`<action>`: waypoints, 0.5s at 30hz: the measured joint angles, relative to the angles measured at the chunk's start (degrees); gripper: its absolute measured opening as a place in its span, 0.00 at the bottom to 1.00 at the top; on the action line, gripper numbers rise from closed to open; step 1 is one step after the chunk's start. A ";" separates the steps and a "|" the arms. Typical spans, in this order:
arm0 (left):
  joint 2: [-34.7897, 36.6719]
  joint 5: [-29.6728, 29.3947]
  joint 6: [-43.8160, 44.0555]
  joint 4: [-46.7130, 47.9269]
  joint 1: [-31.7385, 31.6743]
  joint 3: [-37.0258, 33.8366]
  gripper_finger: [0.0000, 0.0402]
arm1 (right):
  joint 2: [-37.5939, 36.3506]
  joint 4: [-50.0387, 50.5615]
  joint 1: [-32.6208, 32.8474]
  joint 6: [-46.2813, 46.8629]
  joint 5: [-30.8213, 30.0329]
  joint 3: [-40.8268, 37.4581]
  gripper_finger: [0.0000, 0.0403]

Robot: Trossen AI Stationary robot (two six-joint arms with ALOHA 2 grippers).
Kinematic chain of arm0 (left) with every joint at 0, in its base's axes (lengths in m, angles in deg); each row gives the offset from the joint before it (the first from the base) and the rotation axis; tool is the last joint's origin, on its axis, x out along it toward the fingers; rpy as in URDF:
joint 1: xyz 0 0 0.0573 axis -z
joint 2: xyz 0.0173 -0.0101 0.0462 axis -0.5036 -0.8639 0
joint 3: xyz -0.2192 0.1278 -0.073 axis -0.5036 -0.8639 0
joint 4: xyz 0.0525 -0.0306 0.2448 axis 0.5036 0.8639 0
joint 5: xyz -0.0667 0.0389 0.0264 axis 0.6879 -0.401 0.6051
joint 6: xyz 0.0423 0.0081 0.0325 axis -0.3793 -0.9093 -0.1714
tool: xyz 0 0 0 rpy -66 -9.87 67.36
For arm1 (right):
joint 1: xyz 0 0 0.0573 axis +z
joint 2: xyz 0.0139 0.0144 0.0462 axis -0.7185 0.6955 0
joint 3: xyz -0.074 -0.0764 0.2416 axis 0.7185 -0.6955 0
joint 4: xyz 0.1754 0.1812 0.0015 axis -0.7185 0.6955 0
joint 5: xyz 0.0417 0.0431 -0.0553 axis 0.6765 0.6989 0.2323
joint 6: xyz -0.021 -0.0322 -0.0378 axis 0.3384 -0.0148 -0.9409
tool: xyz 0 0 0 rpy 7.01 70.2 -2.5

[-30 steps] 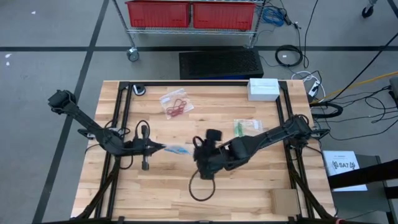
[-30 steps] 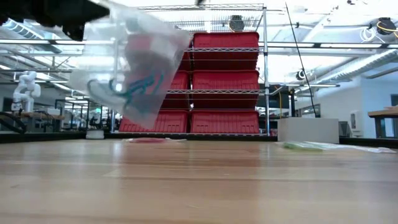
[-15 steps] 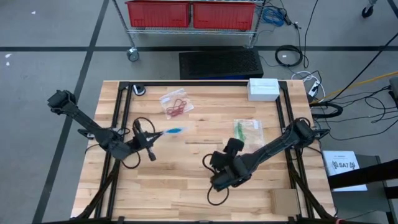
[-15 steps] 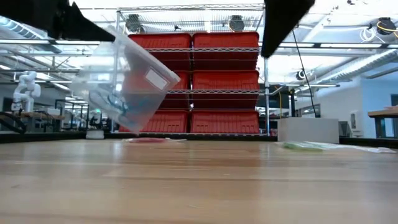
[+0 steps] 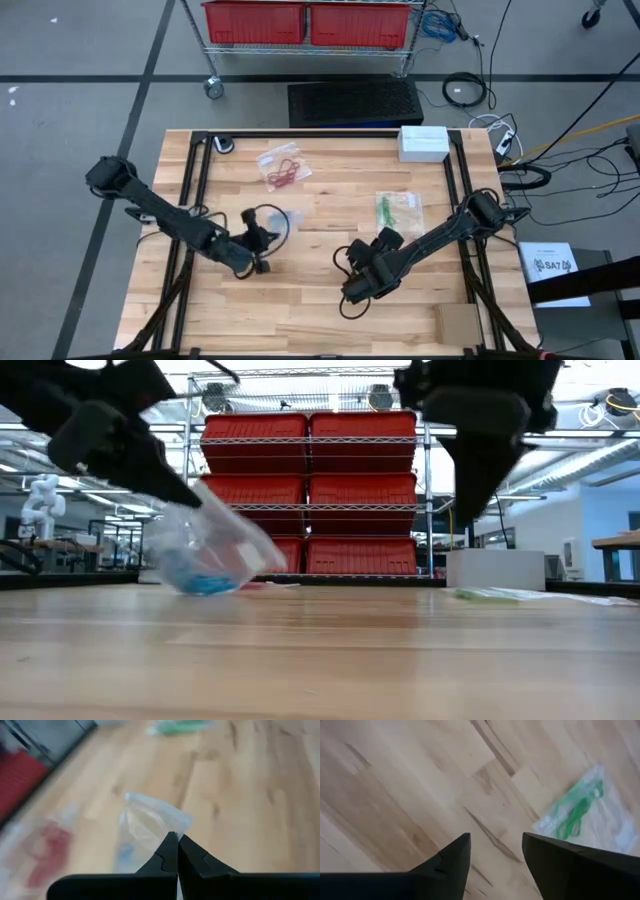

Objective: Sort rubber bands
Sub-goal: Close the zip bag

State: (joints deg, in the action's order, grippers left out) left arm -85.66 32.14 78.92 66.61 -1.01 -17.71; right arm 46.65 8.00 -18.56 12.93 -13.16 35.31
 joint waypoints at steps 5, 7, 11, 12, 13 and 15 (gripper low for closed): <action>-6.37 11.32 4.20 -0.70 -1.89 2.43 0.00 | 0.04 -0.25 0.17 1.82 1.15 -2.30 0.40; -8.27 15.18 5.16 -2.56 -2.83 3.60 0.01 | 0.04 -0.51 0.15 1.94 1.12 -3.00 0.38; -11.51 18.97 3.34 -8.34 -3.90 5.28 0.09 | 0.04 -2.86 0.11 1.89 0.40 -4.04 0.35; -12.08 19.66 2.43 -10.21 -4.16 5.49 0.12 | 0.04 -3.82 0.11 1.89 -0.05 -4.21 0.34; -12.57 20.57 1.75 -12.16 -4.30 5.57 0.15 | 0.04 -4.78 0.11 1.84 -0.61 -4.29 0.34; -13.50 22.48 0.62 -15.81 -4.89 5.60 0.21 | 0.04 -6.46 0.11 1.58 -0.92 -4.32 0.32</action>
State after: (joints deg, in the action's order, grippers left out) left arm -99.16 54.62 79.54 50.80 -5.90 -12.12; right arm 46.69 1.54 -18.45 14.52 -14.07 30.99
